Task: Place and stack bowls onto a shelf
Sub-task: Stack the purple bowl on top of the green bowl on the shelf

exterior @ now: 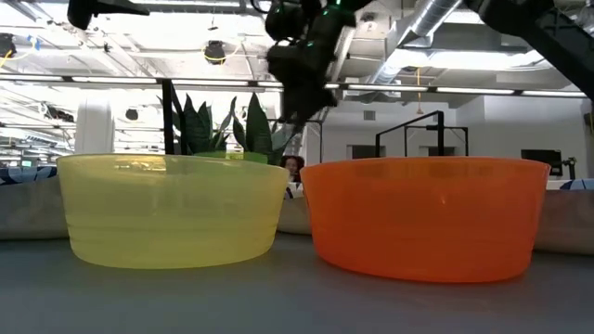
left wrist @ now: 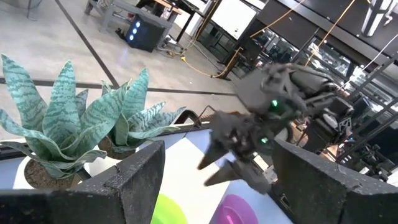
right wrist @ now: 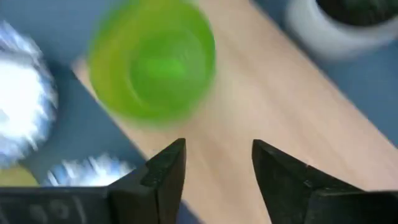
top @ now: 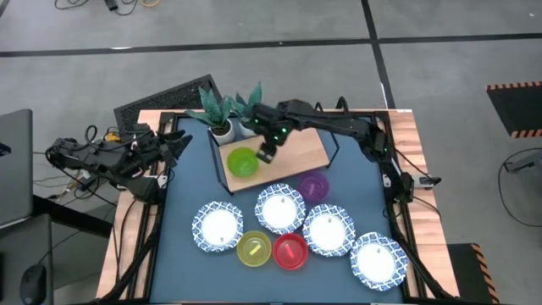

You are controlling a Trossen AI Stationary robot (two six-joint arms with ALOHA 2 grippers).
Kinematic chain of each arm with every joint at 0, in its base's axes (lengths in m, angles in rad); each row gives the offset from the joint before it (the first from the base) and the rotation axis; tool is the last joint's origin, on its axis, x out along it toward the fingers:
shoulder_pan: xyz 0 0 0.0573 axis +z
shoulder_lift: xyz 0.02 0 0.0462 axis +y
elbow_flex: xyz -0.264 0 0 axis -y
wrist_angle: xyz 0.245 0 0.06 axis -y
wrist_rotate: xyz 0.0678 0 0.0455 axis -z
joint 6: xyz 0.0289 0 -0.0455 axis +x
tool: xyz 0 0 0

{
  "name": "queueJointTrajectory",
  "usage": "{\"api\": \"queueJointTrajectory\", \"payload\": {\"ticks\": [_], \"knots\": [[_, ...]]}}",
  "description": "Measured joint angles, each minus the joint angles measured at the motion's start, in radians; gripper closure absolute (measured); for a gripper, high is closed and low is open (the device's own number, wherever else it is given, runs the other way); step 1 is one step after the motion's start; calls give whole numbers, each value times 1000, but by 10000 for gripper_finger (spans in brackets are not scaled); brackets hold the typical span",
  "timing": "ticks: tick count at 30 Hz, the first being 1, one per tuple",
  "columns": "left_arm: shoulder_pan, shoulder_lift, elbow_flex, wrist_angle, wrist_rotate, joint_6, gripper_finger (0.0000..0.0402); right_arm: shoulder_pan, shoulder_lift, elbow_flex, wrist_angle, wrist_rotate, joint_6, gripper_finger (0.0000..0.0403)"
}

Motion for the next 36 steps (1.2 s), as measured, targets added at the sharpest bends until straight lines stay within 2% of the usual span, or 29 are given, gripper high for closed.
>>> {"api": "queueJointTrajectory", "payload": {"ticks": [5,7,11,15,18,20,23,27,31,36], "knots": [[0,0,0,0,30,0,123,57,-89,-5,-305,85,-16,190],[0,0,0,-3,43,0,123,86,-170,-17,-326,145,18,196],[0,0,0,-16,46,-12,123,130,-370,-76,-325,186,134,211],[0,0,0,-21,43,-20,123,172,-583,-236,-312,275,310,222],[0,0,0,-22,43,-40,123,224,-778,-461,-319,372,552,224],[0,0,0,-23,43,-49,123,280,-910,-666,-272,397,759,224],[0,0,0,-23,43,-50,123,365,-1050,-977,-81,388,1027,224],[0,0,0,-24,20,-52,123,412,-1116,-1284,210,350,1218,225],[0,0,0,-24,-5,-52,123,380,-1098,-1424,368,342,1265,225],[0,0,0,-24,-11,-51,123,315,-1016,-1456,464,311,1181,225]]}}
